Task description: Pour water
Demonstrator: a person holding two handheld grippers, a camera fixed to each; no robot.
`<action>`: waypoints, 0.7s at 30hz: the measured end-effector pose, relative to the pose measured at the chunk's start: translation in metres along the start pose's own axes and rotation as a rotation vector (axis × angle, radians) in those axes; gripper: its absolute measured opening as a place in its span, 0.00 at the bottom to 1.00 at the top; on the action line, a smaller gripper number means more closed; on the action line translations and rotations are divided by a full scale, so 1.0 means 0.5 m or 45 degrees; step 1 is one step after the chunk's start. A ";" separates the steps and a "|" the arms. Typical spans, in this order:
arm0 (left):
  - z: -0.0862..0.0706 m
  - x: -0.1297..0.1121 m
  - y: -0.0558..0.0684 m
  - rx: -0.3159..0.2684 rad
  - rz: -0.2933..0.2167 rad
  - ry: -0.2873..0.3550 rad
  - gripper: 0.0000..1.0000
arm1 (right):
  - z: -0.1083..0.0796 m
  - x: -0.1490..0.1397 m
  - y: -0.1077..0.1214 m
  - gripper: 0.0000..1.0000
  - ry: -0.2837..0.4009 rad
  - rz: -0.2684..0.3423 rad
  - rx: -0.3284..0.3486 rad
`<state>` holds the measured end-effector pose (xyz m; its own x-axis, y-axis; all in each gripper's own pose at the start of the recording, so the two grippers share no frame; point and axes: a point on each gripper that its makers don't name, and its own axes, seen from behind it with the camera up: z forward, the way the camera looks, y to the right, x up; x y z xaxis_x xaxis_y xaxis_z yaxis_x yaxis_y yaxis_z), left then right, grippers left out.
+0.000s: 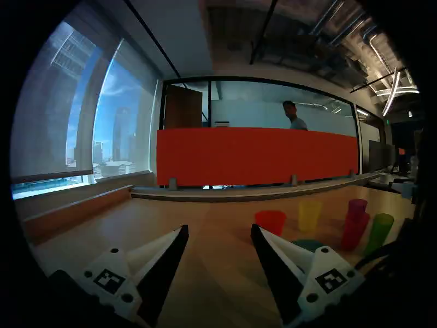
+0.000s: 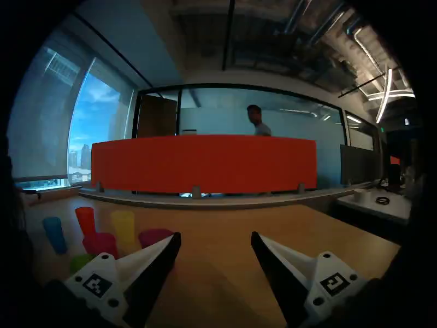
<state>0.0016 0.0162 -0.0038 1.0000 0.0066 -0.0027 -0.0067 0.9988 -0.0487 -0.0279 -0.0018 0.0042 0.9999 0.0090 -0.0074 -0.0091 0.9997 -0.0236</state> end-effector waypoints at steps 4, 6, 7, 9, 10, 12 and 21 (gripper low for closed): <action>0.000 0.000 0.000 0.000 0.000 0.000 0.84 | 0.000 0.001 -0.001 0.99 0.000 0.000 0.000; 0.000 0.000 0.000 0.000 0.000 0.000 0.84 | -0.001 0.003 -0.001 0.99 0.000 0.000 0.000; 0.000 0.000 0.000 0.000 0.000 0.000 0.84 | -0.001 0.003 -0.001 0.99 0.000 0.000 0.000; 0.000 0.000 0.000 0.000 -0.001 0.000 0.84 | 0.000 0.003 -0.001 0.99 0.000 0.000 0.000; 0.001 0.000 0.000 0.000 -0.001 0.000 0.84 | -0.001 0.003 -0.001 0.99 0.000 0.000 0.000; 0.001 0.000 0.000 0.000 -0.001 0.000 0.84 | -0.002 0.003 0.000 0.99 0.000 0.000 0.000; 0.000 -0.001 0.000 0.000 -0.002 -0.001 0.84 | -0.002 0.004 -0.002 0.99 0.000 0.000 0.000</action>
<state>0.0011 0.0162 -0.0038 1.0000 0.0049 -0.0018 -0.0050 0.9988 -0.0488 -0.0260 -0.0027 0.0033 0.9999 0.0093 -0.0072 -0.0095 0.9997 -0.0237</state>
